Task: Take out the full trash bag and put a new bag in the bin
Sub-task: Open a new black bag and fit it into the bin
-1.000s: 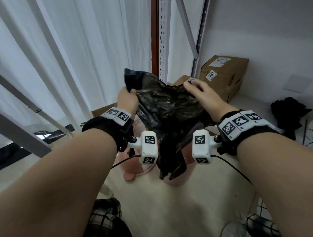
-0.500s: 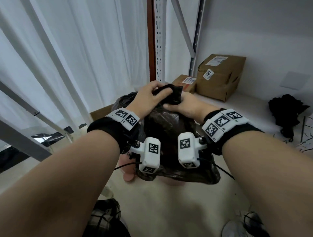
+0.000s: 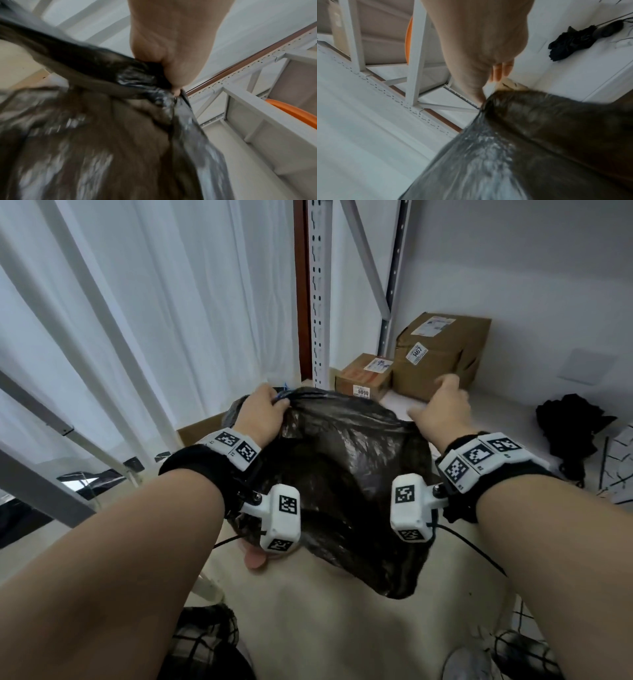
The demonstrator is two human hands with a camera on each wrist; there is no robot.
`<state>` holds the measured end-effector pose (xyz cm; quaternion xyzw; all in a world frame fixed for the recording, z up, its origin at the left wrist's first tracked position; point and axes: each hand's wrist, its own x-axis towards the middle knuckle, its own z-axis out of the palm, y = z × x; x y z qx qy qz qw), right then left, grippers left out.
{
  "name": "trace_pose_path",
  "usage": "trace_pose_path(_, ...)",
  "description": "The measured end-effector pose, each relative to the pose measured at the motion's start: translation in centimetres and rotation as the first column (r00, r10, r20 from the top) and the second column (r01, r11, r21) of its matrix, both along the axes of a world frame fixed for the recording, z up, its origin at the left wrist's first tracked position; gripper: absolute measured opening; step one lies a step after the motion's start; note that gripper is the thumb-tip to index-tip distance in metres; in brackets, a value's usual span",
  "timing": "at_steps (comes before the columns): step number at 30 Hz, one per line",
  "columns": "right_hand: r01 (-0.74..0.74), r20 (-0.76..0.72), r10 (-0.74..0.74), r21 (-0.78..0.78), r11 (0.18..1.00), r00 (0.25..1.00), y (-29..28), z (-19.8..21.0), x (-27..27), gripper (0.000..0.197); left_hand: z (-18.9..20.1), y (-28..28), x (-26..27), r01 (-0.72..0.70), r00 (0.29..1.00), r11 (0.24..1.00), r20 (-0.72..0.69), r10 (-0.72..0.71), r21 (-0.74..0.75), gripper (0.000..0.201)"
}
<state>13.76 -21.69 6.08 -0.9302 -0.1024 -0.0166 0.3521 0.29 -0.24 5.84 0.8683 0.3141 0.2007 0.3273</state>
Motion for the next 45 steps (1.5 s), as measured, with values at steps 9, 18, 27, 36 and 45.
trace_pose_path(9, -0.541, 0.009, 0.555, 0.238, 0.806, 0.831, 4.2, 1.2, -3.3, 0.095, 2.2, -3.3, 1.6, 0.328, 0.895, 0.627, 0.445, 0.033, -0.706, 0.026)
trace_pose_path(18, -0.382, 0.024, 0.39, -0.151, 0.912, 0.921, 3.0, 0.4, -1.0, 0.018, 2.0, -1.6, 1.1, 0.085, 0.965, 0.995, 0.252, -0.072, -0.042, 0.025)
trace_pose_path(27, -0.114, 0.14, 0.132, -0.127, 0.985, 0.981, 1.7, 1.0, -0.8, 0.031, 1.2, -0.1, 0.0, 0.214, 0.972, 0.977, -0.099, -0.213, 0.003, 0.021)
trace_pose_path(36, -0.28, 0.047, 0.29, -0.15, 0.948, 0.956, 3.4, 1.2, -2.3, 0.09, 2.4, -1.3, 0.9, 0.121, 0.977, 0.932, 0.208, -0.051, -0.341, 0.032)
trace_pose_path(45, -0.616, 0.163, 0.646, -0.199, 0.762, 0.746, 5.6, 1.6, -3.7, 0.034, 4.1, -2.4, 0.2, 0.478, 0.878, 0.878, -0.004, -0.478, -0.006, 0.014)
